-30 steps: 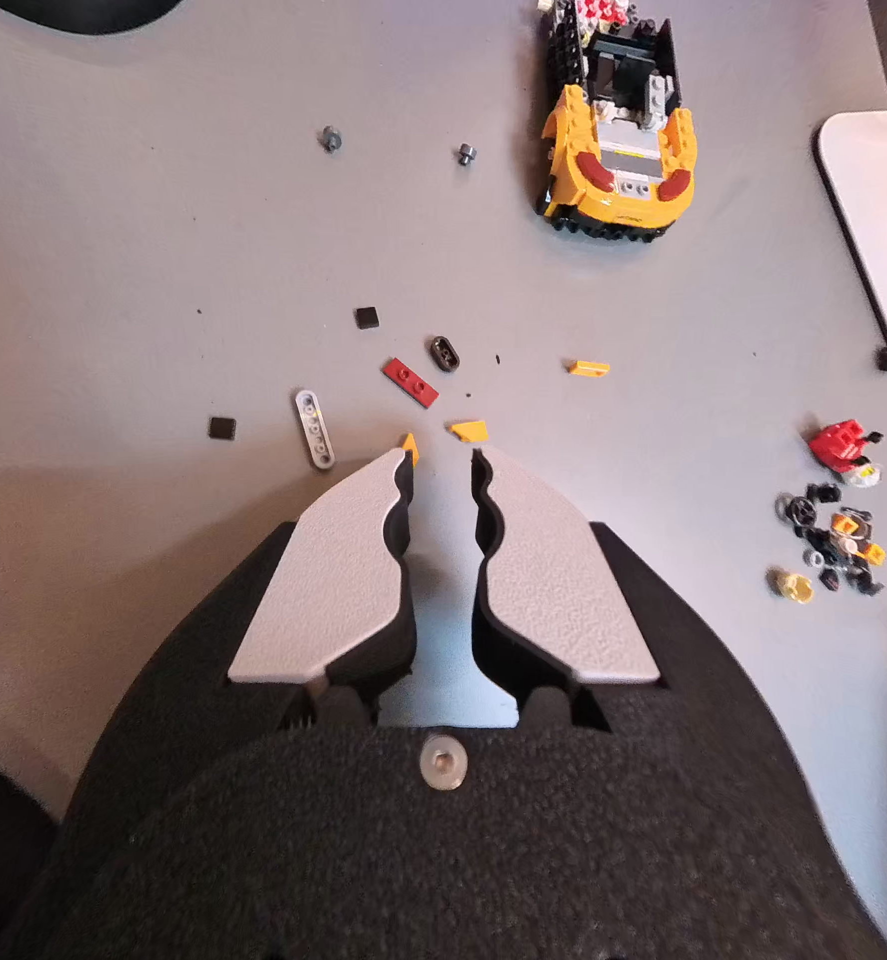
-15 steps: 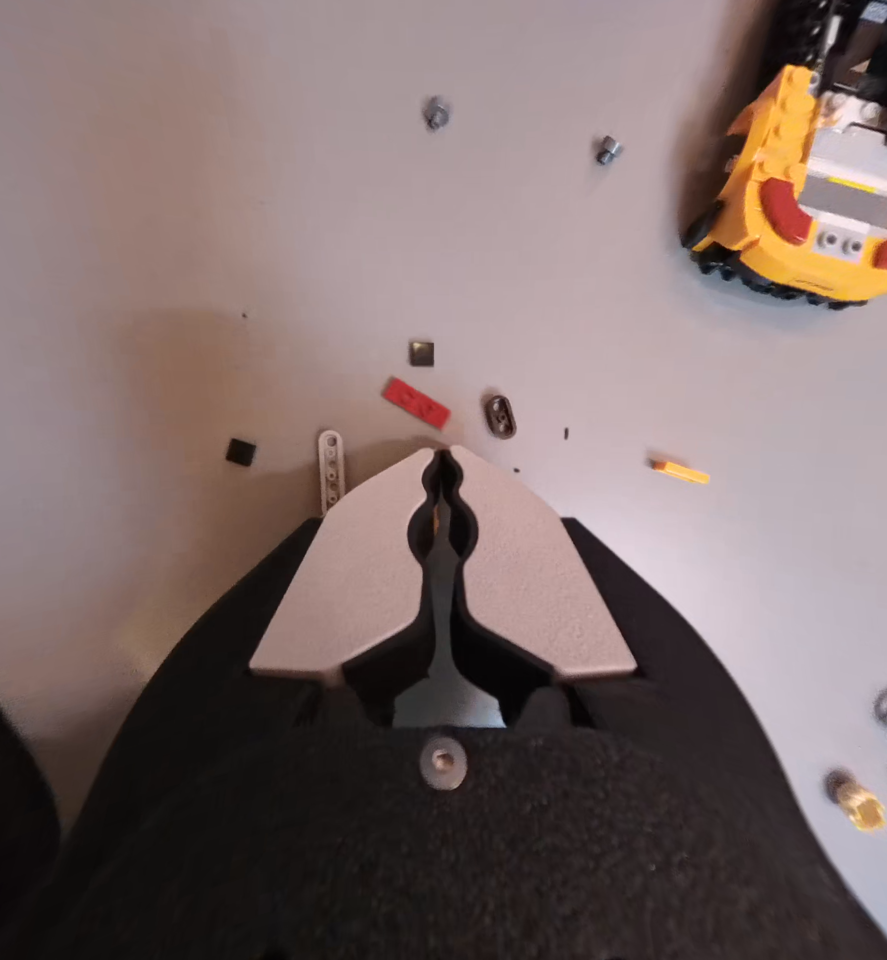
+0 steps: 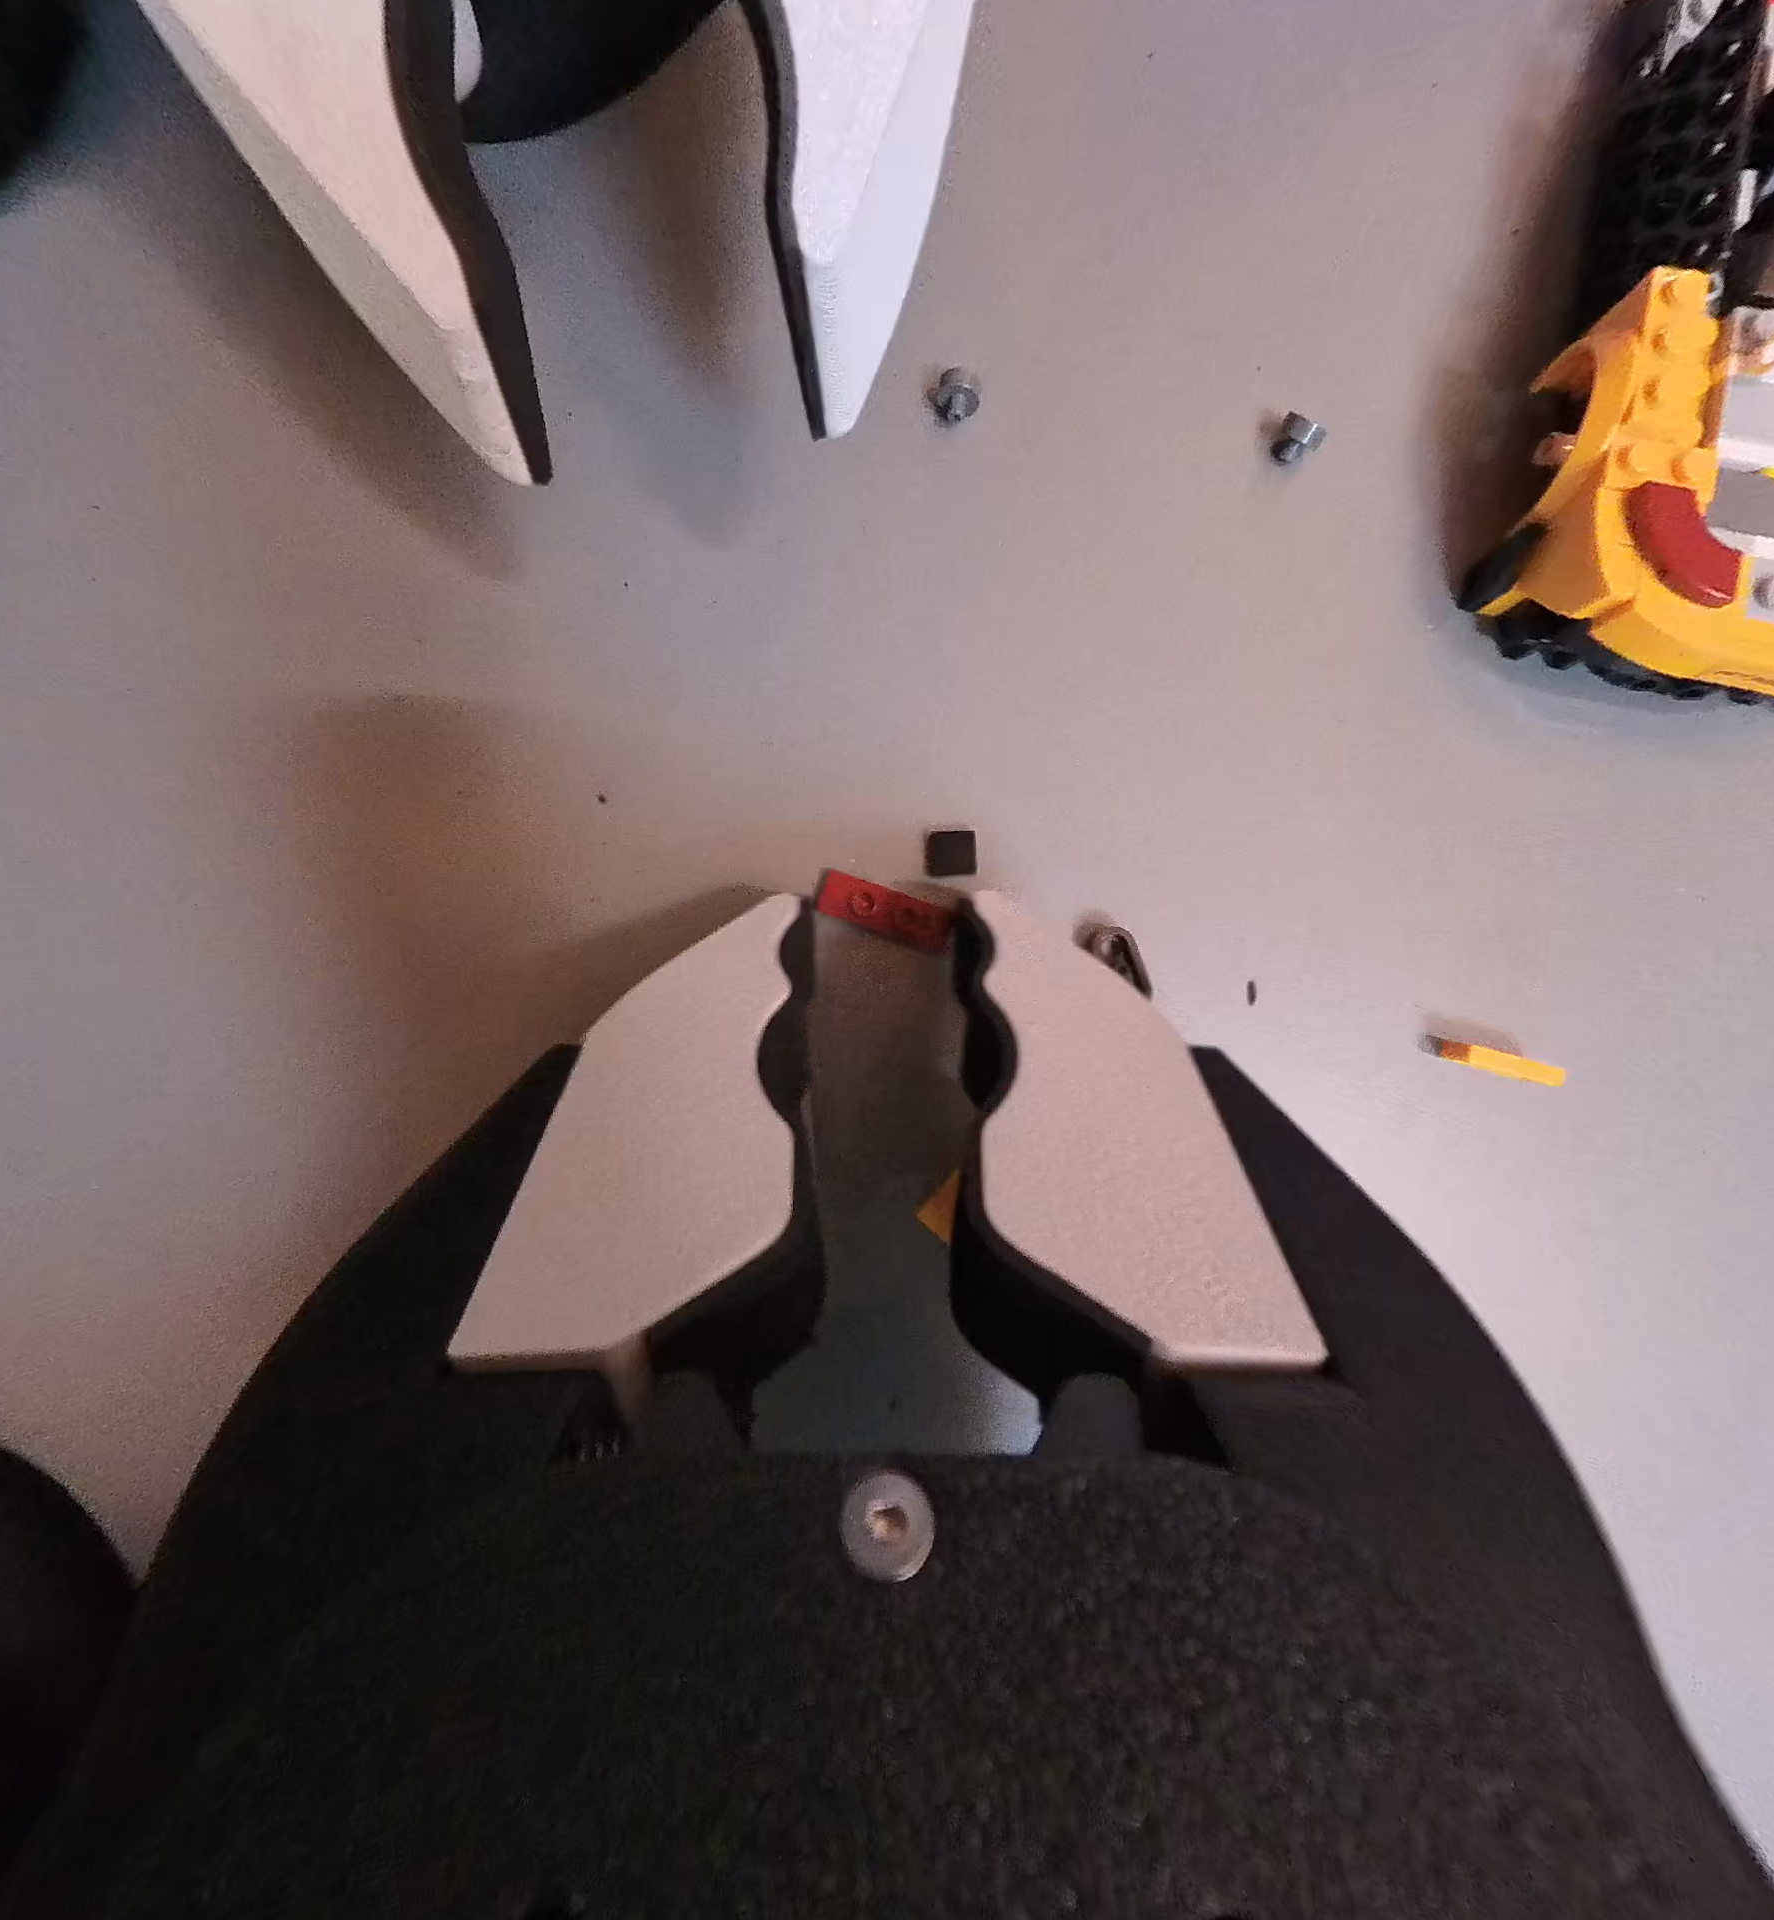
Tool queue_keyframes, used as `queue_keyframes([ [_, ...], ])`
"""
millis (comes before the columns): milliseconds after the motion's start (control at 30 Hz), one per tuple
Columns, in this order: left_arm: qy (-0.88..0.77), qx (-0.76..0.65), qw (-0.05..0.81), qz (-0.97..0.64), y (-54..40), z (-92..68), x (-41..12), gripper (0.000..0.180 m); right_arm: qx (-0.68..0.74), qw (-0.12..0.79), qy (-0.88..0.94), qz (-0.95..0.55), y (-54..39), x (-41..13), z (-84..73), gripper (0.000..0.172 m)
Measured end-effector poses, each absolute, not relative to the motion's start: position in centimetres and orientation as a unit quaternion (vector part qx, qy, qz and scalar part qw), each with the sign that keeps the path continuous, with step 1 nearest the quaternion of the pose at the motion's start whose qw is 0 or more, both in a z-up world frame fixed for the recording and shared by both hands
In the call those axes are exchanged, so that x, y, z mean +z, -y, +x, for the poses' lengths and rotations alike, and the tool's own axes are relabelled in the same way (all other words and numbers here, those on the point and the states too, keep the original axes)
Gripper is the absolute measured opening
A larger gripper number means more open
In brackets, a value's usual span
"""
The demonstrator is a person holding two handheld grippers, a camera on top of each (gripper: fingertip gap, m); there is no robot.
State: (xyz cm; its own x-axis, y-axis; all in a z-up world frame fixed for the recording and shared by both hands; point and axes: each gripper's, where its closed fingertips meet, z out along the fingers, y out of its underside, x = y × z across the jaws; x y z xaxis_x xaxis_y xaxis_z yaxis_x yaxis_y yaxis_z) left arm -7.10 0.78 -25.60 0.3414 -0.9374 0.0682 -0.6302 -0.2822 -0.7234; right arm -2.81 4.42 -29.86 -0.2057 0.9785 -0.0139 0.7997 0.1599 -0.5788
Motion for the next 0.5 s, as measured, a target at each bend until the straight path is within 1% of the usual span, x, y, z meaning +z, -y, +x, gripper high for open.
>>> queue_keyframes([
  [167,-0.503,-0.263,0.308,-0.763,-0.7,-6.9,-25.6,0.034,0.23,0.203,0.739,-0.6,-4.3,-29.7,-2.8,0.024],
  [233,-0.491,-0.286,0.309,-0.763,-0.6,-6.5,-25.3,0.033,0.24,0.227,0.733,-0.595,-4.1,-29.0,-3.1,0.024],
  [333,-0.417,-0.383,0.297,-0.769,-0.8,-5.5,-24.4,0.033,0.259,0.295,0.725,-0.565,-3.2,-26.3,-4.1,0.024],
  [433,-0.304,-0.515,0.245,-0.763,-1.1,-5.1,-23.0,0.03,0.246,0.364,0.73,-0.524,-2.1,-24.0,-5.0,0.024],
  [500,-0.257,-0.565,0.215,-0.754,-1.3,-5.0,-22.6,0.028,0.235,0.397,0.73,-0.504,-1.6,-22.8,-5.5,0.024],
])
